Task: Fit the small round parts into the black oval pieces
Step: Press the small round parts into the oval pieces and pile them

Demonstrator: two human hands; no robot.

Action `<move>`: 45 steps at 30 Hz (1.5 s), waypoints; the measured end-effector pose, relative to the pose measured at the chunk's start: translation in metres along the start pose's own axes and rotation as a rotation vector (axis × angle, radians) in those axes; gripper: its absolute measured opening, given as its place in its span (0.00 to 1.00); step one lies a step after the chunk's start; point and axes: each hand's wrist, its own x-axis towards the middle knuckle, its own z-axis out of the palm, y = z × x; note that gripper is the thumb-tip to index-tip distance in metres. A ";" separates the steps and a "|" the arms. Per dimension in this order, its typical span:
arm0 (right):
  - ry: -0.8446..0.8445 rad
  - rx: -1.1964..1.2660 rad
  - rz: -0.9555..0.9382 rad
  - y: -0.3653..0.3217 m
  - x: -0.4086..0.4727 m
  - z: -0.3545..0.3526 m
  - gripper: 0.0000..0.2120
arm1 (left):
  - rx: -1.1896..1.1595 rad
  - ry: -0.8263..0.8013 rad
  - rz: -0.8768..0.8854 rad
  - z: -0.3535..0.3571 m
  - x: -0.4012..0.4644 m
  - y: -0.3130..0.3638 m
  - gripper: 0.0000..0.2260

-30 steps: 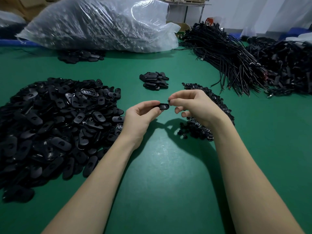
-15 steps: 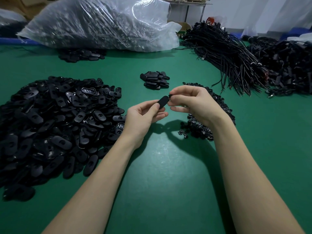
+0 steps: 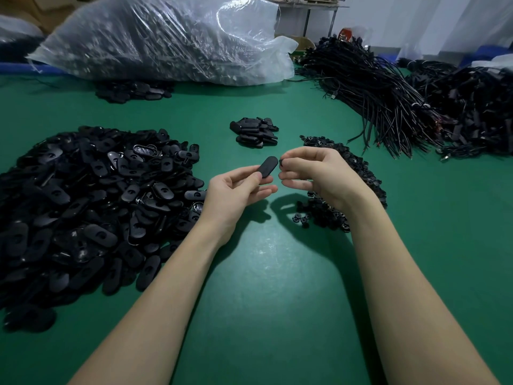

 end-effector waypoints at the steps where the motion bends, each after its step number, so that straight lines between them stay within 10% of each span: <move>1: 0.008 0.002 0.009 0.000 0.000 0.000 0.03 | -0.002 0.005 -0.004 0.000 0.000 0.000 0.08; 45: -0.121 -0.146 0.022 0.013 0.004 0.000 0.05 | -0.009 0.111 0.104 -0.006 0.007 -0.009 0.11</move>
